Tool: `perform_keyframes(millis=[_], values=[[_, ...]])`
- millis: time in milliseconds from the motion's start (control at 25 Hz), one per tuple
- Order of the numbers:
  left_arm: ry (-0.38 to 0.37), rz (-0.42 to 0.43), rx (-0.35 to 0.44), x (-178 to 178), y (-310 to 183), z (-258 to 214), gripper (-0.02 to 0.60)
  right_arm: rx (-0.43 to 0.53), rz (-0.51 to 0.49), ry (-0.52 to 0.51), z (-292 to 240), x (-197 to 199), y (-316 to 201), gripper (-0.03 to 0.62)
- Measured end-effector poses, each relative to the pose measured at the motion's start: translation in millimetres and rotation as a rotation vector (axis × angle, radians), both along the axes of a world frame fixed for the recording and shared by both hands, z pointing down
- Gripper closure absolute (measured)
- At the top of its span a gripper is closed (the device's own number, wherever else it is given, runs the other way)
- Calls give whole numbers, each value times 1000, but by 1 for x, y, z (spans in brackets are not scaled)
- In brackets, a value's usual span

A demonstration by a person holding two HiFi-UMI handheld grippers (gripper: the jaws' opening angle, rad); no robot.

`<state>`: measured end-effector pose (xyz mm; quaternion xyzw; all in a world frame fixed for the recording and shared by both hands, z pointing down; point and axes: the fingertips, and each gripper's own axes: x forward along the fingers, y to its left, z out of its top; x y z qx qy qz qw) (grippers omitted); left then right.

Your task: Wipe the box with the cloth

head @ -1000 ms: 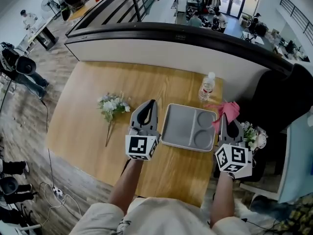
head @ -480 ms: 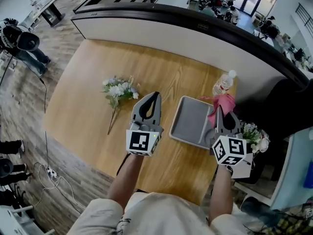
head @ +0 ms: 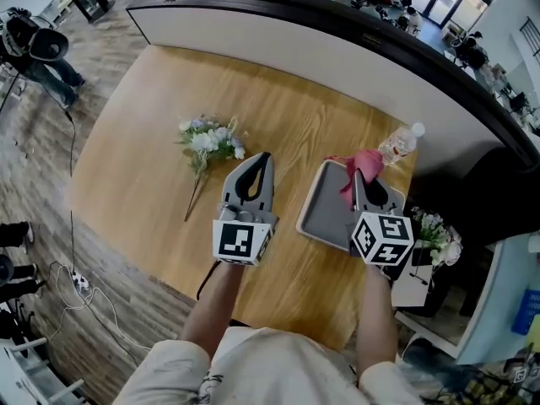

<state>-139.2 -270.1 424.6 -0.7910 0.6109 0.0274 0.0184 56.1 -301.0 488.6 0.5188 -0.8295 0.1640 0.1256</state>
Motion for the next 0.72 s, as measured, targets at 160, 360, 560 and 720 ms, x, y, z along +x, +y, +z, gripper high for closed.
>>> perform_keyframes(millis=[160,360,560,720], values=[[12,-15,-15,-8,0,9,568,-79,-25,29,27,-19,-6,537],[16,-18,-30,-14,0,15,568,-158,-62,74,55,-37,-6,537],[21,-5,-40,-13,0,21,568,-297,-113,162,95,-49,-2,537],[28,7,-51,-8,-2,27,568,-350,-160,257,106,-58,-1,537]])
